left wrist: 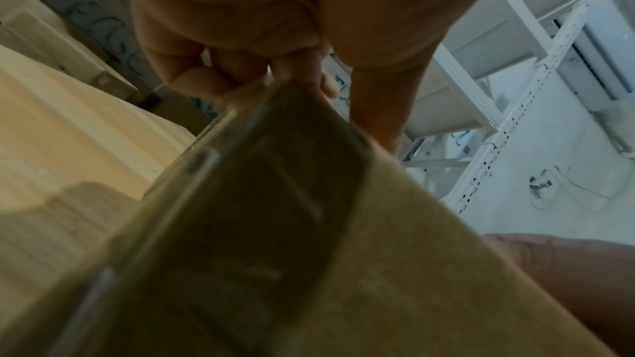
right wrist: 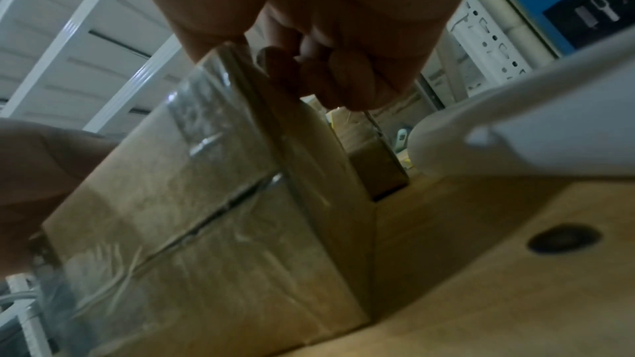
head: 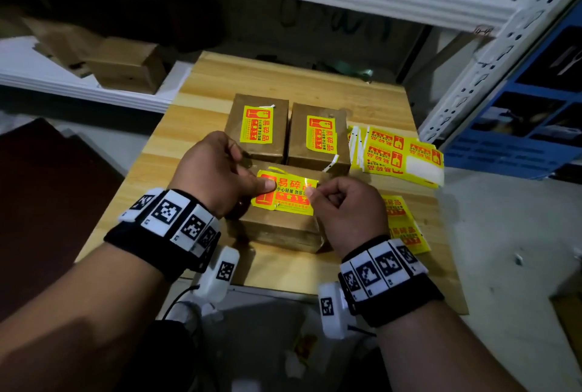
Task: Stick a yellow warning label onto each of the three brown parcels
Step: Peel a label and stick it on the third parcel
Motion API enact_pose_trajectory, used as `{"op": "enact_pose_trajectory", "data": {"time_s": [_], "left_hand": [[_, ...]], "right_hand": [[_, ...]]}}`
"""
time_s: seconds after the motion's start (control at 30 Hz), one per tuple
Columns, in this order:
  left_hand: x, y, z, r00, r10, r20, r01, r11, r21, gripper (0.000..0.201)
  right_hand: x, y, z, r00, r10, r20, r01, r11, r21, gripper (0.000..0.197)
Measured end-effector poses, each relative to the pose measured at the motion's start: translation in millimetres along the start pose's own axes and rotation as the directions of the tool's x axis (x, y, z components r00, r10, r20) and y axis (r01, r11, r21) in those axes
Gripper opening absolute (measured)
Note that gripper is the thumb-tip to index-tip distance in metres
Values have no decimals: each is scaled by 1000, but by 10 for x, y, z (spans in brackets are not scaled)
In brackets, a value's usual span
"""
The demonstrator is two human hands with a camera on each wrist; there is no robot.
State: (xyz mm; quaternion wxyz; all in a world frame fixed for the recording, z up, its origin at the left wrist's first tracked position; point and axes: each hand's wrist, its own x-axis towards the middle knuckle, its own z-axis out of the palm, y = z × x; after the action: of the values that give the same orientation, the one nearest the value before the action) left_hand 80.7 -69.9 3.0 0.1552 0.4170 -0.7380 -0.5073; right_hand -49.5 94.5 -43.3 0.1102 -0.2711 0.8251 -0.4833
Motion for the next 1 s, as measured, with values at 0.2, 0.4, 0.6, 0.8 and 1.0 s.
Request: {"op": "enact_pose_trajectory", "data": {"time_s": [0.2,0.4,0.6,0.8,1.0], "left_hand": [[-74,76,22,987,154,-37,-134,938,321,54],[-58,23,-1,974,218,-55,-165,862,480,60],[-23,-237,32,998,39,-52,-26,972,236,61],[10,-285,225,989,60,-132,-32,978,208,57],[54,-297,246,992,61,-109,-34,973,229,52]], "right_hand": [[-18,9,45,1000,-15,-20,15,1000,-18,28],[-6,56,67,998,9,-66,-6,999,51,37],[-58,80,123,996,11,-89,-6,998,59,62],[-20,91,174,989,147,1,-147,989,22,82],[42,100,170,985,169,-35,-168,986,10,80]]}}
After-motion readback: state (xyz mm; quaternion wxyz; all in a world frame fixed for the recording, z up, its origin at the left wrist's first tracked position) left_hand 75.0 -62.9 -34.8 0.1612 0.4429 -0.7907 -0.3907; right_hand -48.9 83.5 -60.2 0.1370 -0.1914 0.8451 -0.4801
